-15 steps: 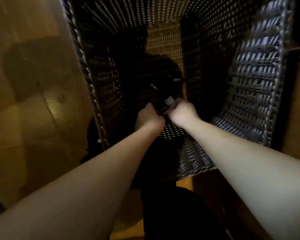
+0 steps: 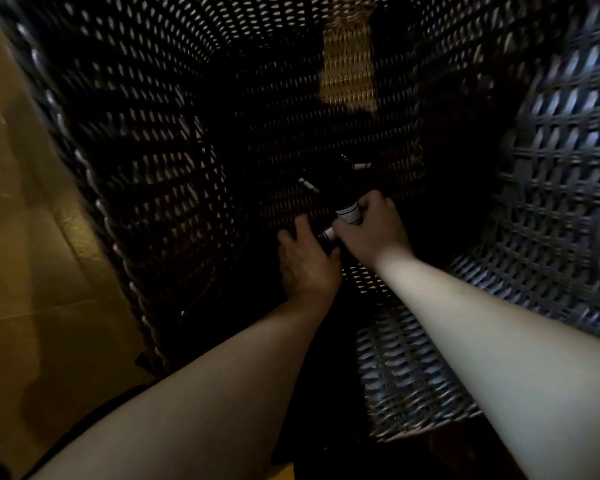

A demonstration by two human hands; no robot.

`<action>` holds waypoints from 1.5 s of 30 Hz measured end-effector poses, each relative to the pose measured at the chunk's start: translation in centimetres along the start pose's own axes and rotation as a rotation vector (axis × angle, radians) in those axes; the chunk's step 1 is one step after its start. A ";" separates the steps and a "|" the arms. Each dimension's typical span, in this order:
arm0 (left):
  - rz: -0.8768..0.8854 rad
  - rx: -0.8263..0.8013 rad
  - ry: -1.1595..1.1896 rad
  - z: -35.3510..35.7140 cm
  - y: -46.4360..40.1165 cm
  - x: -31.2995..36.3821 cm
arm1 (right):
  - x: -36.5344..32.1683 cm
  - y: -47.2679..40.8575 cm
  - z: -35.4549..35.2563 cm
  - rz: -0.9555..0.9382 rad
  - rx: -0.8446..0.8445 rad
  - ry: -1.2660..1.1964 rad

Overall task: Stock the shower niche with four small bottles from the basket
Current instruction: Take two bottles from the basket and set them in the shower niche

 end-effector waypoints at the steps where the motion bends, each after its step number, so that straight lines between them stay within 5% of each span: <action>1: -0.005 0.007 0.002 0.1 -0.2 0.0 | -0.1 -0.1 0.1 0.006 0.000 -0.004; 6: 0.031 -0.010 -0.008 0.2 -0.7 -0.3 | -0.4 -0.2 0.8 0.010 0.053 -0.021; 22: -0.241 -0.031 0.551 -7.9 5.3 2.4 | -0.6 8.1 -5.6 0.132 0.122 -0.182; 31: -0.005 -0.287 0.842 -21.0 14.5 5.4 | -6.5 19.8 -16.1 -0.026 0.020 -0.505; 37: -0.003 -0.367 0.929 -29.9 21.9 4.9 | -10.7 30.3 -23.9 -0.110 -0.115 -0.561; 41: 0.026 -0.382 0.823 -36.9 29.2 5.7 | -14.0 38.9 -30.0 -0.119 -0.113 -0.577; 45: 0.239 -0.398 0.655 -45.1 38.5 8.1 | -18.2 48.6 -36.3 -0.235 -0.141 -0.613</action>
Point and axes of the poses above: each hand's wrist, its own y-axis away from the middle knuckle, its own z-axis out of the palm, x = y × z, the point moved 4 cm from there along -y, towards the middle knuckle, and after that the axes turned 4 degrees about x, right-handed, at the moved point
